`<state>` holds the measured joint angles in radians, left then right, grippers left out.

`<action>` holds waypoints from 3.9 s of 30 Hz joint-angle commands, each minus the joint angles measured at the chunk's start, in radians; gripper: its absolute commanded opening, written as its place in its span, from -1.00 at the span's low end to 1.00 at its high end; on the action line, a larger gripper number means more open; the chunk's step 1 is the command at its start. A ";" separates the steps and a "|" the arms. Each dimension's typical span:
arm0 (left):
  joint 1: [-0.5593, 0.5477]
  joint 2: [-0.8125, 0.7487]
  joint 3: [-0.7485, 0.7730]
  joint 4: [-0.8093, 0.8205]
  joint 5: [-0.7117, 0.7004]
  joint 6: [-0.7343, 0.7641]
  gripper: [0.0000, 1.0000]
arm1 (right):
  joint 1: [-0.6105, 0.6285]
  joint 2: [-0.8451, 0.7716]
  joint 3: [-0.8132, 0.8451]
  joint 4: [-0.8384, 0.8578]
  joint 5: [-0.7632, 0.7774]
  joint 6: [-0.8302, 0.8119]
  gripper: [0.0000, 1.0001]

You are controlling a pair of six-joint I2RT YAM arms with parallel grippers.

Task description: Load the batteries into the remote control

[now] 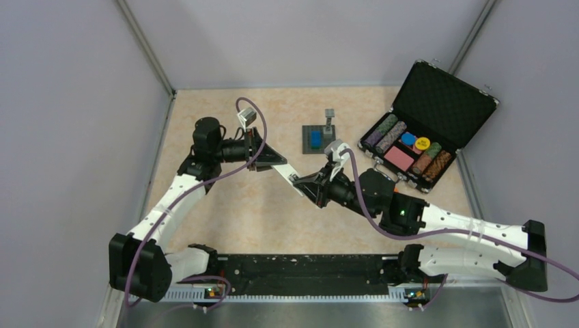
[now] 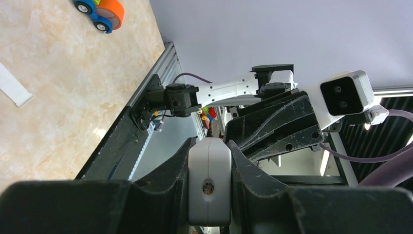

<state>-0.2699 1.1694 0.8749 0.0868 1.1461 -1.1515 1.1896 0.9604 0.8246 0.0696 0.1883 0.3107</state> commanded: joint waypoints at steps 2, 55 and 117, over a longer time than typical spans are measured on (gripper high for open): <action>0.000 -0.037 0.004 0.108 0.004 -0.047 -1.00 | 0.012 -0.009 -0.006 -0.023 -0.015 0.013 -0.70; -0.013 -0.044 0.032 -0.525 -0.449 0.633 -1.00 | -0.057 0.046 0.056 -0.344 0.059 0.357 -0.30; -0.330 -0.197 0.197 -0.934 -1.889 0.486 -1.00 | -0.140 0.667 0.073 -0.294 -0.079 1.241 -0.14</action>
<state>-0.6178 0.9958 1.0782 -0.8143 -0.6392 -0.6163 1.0943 1.5803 0.8410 -0.2146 0.2070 1.3666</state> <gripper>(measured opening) 0.296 0.444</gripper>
